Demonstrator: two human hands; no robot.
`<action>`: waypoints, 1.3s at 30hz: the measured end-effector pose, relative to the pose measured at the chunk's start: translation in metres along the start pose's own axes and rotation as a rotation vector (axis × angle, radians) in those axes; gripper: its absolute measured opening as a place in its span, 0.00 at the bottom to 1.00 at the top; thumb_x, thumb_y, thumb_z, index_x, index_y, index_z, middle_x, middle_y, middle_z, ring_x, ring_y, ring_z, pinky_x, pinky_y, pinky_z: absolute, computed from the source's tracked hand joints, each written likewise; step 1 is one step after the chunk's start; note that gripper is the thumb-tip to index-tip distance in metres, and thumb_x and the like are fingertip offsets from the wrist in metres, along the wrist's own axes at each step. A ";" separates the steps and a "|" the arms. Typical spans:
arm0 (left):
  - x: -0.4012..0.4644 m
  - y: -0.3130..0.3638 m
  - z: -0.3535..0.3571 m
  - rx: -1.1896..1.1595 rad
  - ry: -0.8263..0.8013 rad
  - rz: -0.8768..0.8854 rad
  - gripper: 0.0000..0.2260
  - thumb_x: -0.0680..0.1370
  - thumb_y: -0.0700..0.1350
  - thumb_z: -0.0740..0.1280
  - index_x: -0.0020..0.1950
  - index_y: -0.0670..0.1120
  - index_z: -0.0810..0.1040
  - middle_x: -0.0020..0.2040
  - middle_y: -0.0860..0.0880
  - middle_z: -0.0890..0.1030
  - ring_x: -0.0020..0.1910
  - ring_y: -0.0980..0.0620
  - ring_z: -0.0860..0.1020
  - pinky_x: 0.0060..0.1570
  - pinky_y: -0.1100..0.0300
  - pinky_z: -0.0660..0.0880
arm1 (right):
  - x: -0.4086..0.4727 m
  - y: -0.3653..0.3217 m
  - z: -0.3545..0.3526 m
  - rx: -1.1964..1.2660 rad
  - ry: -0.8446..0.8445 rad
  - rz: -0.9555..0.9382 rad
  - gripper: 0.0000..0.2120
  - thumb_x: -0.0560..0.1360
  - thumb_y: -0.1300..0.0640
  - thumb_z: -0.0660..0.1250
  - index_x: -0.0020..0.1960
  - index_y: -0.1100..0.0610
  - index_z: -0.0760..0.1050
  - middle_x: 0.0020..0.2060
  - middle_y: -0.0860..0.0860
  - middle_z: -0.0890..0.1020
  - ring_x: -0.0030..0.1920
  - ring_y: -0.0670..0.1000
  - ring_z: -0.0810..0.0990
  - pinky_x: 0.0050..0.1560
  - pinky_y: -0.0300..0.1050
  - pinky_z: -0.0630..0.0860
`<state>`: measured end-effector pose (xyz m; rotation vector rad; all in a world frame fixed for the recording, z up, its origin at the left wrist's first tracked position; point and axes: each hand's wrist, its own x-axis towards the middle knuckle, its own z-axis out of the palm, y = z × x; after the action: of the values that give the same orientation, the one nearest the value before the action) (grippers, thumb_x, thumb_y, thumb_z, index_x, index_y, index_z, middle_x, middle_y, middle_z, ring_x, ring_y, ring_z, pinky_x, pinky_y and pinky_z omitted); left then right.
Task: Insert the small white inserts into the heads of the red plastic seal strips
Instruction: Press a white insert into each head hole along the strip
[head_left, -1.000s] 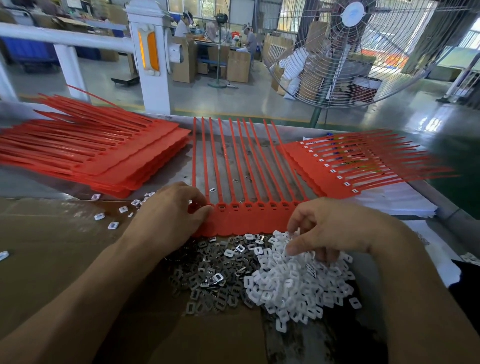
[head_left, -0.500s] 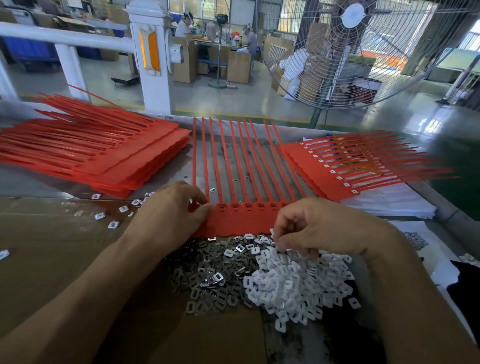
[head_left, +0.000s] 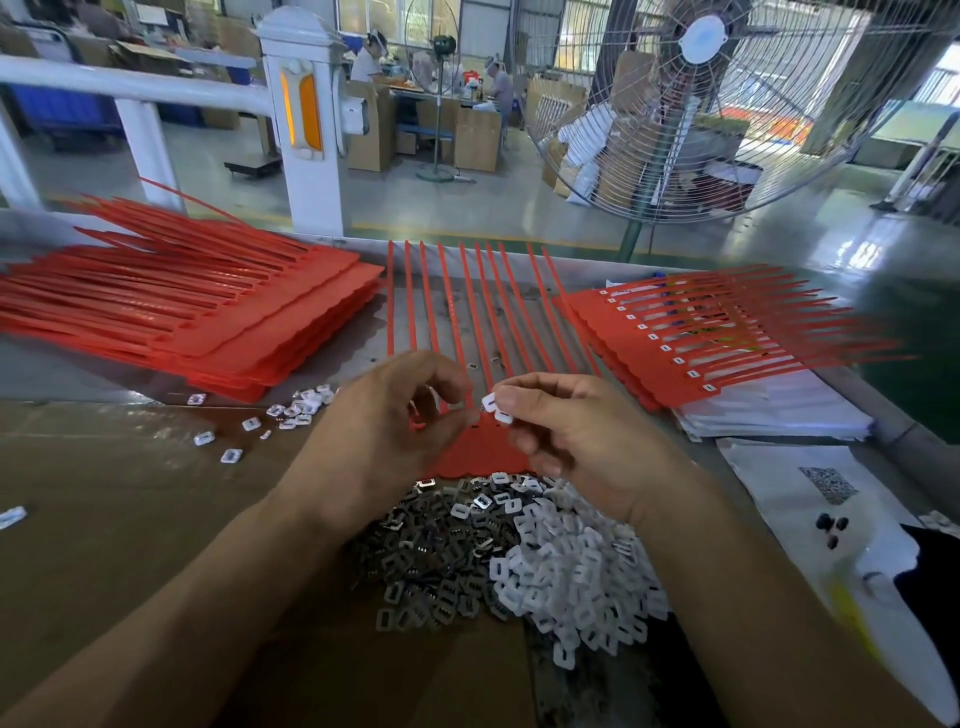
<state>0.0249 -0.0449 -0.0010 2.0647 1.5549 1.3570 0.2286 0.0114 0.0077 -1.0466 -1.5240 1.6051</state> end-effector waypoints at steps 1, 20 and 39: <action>0.000 0.000 0.001 -0.005 0.014 0.015 0.08 0.74 0.49 0.76 0.49 0.56 0.79 0.46 0.61 0.79 0.43 0.57 0.78 0.42 0.69 0.72 | 0.000 0.001 0.004 0.032 -0.010 0.011 0.06 0.77 0.57 0.75 0.49 0.59 0.85 0.35 0.55 0.77 0.32 0.53 0.67 0.25 0.40 0.63; 0.002 0.002 -0.007 0.208 0.006 0.217 0.05 0.75 0.48 0.72 0.50 0.51 0.80 0.44 0.58 0.78 0.43 0.58 0.77 0.45 0.64 0.72 | 0.003 0.006 0.007 0.039 0.058 -0.032 0.02 0.74 0.56 0.78 0.46 0.54 0.87 0.33 0.53 0.81 0.31 0.50 0.76 0.28 0.38 0.73; 0.011 -0.031 -0.032 0.382 -0.188 -0.279 0.04 0.76 0.49 0.73 0.50 0.53 0.85 0.46 0.58 0.83 0.51 0.52 0.79 0.60 0.48 0.74 | -0.004 0.003 0.007 -0.296 0.330 -0.105 0.04 0.80 0.60 0.70 0.49 0.53 0.82 0.35 0.49 0.87 0.38 0.54 0.88 0.43 0.53 0.85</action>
<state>-0.0195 -0.0338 0.0023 1.9989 2.0439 0.7931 0.2245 0.0047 0.0048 -1.2949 -1.5848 1.0910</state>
